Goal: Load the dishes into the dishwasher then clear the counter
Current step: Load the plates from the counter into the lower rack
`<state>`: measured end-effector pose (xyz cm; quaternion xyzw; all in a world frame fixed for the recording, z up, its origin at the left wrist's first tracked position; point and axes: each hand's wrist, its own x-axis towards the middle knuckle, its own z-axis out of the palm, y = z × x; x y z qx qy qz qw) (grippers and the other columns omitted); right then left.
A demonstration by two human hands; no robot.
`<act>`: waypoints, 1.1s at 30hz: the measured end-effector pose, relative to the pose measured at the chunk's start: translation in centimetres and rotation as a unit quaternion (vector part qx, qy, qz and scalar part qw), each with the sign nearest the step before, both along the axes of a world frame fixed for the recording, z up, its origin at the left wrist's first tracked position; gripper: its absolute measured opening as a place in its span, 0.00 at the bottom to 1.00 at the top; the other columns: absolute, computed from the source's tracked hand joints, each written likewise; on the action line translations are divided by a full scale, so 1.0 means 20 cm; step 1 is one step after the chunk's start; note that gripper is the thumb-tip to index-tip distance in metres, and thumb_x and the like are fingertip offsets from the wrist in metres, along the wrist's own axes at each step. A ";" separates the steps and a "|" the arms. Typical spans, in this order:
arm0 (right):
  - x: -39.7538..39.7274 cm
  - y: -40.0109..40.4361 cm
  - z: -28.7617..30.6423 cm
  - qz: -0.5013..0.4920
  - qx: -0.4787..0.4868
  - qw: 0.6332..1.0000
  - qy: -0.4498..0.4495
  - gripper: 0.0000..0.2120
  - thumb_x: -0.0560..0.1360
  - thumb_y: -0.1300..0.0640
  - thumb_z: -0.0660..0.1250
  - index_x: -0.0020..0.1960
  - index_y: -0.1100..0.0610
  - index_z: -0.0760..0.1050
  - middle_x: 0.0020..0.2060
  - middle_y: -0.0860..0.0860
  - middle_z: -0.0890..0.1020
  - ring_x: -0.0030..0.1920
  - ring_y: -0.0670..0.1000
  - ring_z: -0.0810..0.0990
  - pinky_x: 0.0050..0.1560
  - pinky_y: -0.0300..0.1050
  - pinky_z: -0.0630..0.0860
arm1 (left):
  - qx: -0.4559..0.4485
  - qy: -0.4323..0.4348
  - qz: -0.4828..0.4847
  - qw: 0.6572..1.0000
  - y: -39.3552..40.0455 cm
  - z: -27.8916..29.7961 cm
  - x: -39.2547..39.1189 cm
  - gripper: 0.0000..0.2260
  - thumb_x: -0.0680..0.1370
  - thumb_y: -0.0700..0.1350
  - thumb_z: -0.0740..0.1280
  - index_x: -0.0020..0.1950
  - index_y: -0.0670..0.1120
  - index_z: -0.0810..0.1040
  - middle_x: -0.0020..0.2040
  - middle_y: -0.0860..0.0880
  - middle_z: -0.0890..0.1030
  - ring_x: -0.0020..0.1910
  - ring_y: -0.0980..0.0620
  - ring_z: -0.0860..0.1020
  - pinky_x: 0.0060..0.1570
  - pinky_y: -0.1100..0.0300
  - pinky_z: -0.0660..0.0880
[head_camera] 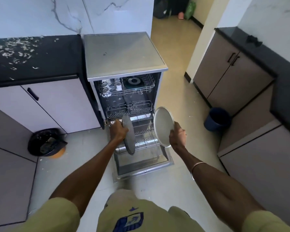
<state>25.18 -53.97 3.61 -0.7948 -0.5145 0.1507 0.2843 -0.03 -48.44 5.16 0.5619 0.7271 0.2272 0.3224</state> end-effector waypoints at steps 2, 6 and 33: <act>0.07 0.06 -0.02 0.000 -0.005 1.000 0.003 0.19 0.74 0.67 0.61 0.65 0.62 0.72 0.50 0.65 0.83 0.46 0.67 0.81 0.45 0.58 0.79 | -0.013 0.000 -0.008 1.000 0.05 -0.02 0.12 0.09 0.76 0.39 0.69 0.50 0.40 0.70 0.45 0.41 0.75 0.42 0.47 0.73 0.34 0.57 0.69; 0.17 0.20 -0.07 0.006 -0.010 1.000 0.015 0.20 0.75 0.67 0.60 0.66 0.62 0.72 0.51 0.64 0.83 0.46 0.67 0.82 0.44 0.59 0.80 | -0.016 -0.008 -0.014 1.000 0.20 -0.09 0.31 0.09 0.77 0.36 0.68 0.54 0.36 0.72 0.44 0.43 0.73 0.42 0.49 0.70 0.27 0.65 0.60; 0.58 1.38 -1.59 0.025 -0.149 0.976 0.159 0.25 0.72 0.58 0.54 0.67 0.59 0.73 0.53 0.61 0.82 0.52 0.63 0.81 0.51 0.49 0.76 | -0.052 0.027 0.045 0.997 1.08 -1.66 0.92 0.07 0.73 0.35 0.68 0.45 0.42 0.71 0.38 0.46 0.74 0.36 0.45 0.75 0.30 0.54 0.72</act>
